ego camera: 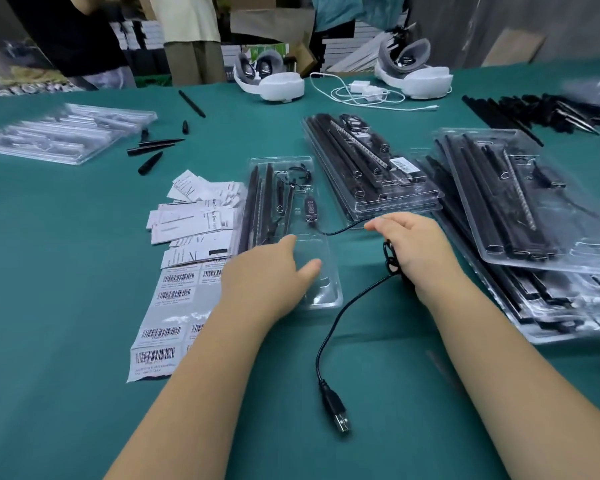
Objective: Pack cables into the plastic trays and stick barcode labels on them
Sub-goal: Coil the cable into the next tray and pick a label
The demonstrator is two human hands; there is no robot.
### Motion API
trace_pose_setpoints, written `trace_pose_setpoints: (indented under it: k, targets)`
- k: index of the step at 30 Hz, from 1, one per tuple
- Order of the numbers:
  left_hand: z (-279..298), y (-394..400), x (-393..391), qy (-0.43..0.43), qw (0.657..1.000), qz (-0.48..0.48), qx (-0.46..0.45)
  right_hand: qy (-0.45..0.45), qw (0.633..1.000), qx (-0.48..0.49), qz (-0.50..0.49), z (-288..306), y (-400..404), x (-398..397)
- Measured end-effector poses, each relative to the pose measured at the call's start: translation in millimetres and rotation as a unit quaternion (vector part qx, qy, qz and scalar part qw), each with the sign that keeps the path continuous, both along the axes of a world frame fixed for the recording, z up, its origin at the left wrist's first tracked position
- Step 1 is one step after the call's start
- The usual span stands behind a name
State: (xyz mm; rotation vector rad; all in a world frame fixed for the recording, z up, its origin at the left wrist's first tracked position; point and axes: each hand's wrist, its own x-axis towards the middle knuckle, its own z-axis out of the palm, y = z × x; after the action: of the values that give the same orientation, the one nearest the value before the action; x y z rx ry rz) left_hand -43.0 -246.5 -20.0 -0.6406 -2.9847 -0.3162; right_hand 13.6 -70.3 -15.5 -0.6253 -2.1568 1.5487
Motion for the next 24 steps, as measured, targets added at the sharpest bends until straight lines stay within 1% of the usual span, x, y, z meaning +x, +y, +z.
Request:
trace_pose_setpoints:
  k: [3,6,7,8,9,10,11,12,13,14,15,16,17,18,19,21,22,24]
  targets:
    - [2,-2,2,-0.026,0.999,0.025,0.017,0.058,0.998,-0.002,-0.035,1,-2,0]
    - [3,-3,7,-0.041,0.998,0.042,0.028,0.073,0.996,-0.031,-0.044,2,-2,1]
    - [5,-3,8,-0.034,0.998,0.042,0.03,0.075,0.996,-0.045,-0.034,2,-2,1]
    - [7,-3,10,-0.024,0.998,0.034,0.052,0.075,0.995,-0.056,-0.023,3,-2,2]
    - [10,-3,12,-0.022,0.995,0.011,0.1,0.073,0.995,-0.058,-0.015,3,-1,3]
    - [14,-3,14,-0.04,0.983,-0.03,0.174,0.071,0.996,-0.052,-0.011,3,-1,4]
    - [20,-1,17,-0.082,0.959,-0.081,0.258,0.07,0.997,-0.038,-0.009,3,-2,4]
    - [28,2,21,-0.133,0.932,-0.134,0.31,0.07,0.997,-0.021,-0.008,3,-4,3]
    - [35,9,25,-0.173,0.918,-0.183,0.307,0.07,0.997,-0.008,-0.007,2,-5,2]
    - [39,17,27,-0.188,0.921,-0.222,0.259,0.069,0.998,-0.005,-0.006,2,-7,1]
    - [41,26,27,-0.185,0.929,-0.246,0.207,0.066,0.998,-0.014,-0.005,1,-8,0]
    - [42,33,26,-0.176,0.932,-0.263,0.179,0.06,0.998,-0.028,-0.005,2,-8,-1]
    - [42,39,24,-0.178,0.93,-0.266,0.182,0.056,0.997,-0.045,-0.003,2,-8,0]
    - [40,43,21,-0.2,0.921,-0.258,0.211,0.055,0.996,-0.069,0.004,3,-6,1]
    - [37,43,17,-0.23,0.907,-0.237,0.26,0.058,0.993,-0.1,0.015,5,-4,2]
    - [28,39,10,-0.293,0.862,-0.176,0.375,0.053,0.985,-0.159,0.051,10,-2,5]
    - [23,37,6,-0.323,0.834,-0.143,0.424,0.039,0.984,-0.16,0.065,12,0,5]
    - [17,35,0,-0.362,0.778,-0.082,0.506,0.001,0.991,-0.114,0.064,13,1,5]
